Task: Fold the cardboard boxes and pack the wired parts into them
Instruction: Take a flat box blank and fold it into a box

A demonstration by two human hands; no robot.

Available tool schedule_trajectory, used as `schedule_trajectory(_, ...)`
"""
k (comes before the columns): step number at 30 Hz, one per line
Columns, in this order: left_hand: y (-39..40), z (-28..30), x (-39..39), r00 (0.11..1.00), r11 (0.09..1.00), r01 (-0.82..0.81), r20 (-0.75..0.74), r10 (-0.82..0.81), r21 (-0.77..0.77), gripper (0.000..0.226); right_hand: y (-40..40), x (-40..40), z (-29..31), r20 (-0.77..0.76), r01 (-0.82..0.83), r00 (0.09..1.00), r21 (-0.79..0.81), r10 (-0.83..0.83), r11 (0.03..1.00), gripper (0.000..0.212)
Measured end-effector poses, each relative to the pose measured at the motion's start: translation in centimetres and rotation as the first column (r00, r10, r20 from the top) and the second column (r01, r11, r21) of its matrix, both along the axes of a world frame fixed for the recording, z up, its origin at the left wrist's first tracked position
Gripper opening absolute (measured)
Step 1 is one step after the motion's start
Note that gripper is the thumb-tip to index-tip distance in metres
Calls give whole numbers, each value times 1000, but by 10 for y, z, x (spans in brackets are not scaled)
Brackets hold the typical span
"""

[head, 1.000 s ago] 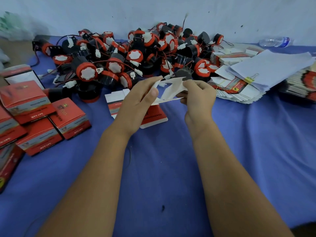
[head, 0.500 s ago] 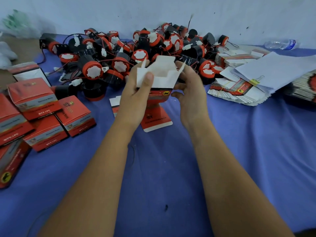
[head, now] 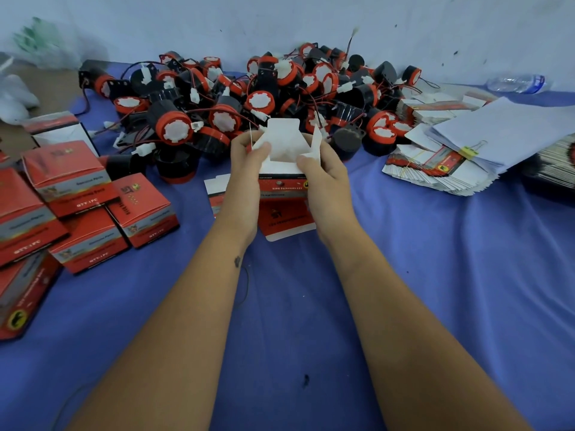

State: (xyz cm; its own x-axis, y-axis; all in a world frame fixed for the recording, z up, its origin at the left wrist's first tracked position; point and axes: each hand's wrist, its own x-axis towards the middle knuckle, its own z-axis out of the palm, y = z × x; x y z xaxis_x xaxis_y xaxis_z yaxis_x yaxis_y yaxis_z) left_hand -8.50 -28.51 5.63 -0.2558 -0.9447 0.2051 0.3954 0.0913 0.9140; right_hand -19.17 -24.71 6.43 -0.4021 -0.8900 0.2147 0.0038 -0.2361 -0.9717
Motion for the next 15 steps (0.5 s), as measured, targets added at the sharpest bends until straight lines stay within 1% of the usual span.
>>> schedule_trajectory(2, -1, 0, 1, 994, 997, 78, -73, -78, 1, 48, 0, 0, -1, -52, 6, 999, -10, -7, 1000, 49)
schedule_trajectory(3, -2, 0, 1, 993, 996, 83, -87, -82, 10, 54, 0, -1, -1, -90, 1, 996, -20, -2, 1000, 53)
schedule_trajectory(5, -2, 2, 1, 996, 995, 78, -49, -75, 56, 51, 2, -2, -3, -134, -23, 991, -33, 19, 999, 56)
schedule_trajectory(7, -3, 0, 1, 997, 992, 74, -3, -74, 106, 44, 2, -2, -2, -118, -53, 992, -38, 48, 998, 58)
schedule_trajectory(10, -2, 0, 2, 997, 997, 69, 16, -69, 42, 29, 3, -4, 1, -110, -94, 990, -38, 89, 995, 64)
schedule_trajectory(11, -2, 0, 2, 997, 997, 67, 25, -68, 27, 28, 4, -5, 1, -106, -110, 989, -36, 105, 993, 66)
schedule_trajectory(13, -2, 2, 3, 998, 999, 35, 51, -36, 22, 33, 4, -6, -1, -86, -152, 985, -38, 149, 988, 65)
schedule_trajectory(15, -4, 2, 4, 997, 1000, -3, 72, 1, 24, 38, 2, -6, -2, -3, -241, 970, -44, 241, 969, 59)
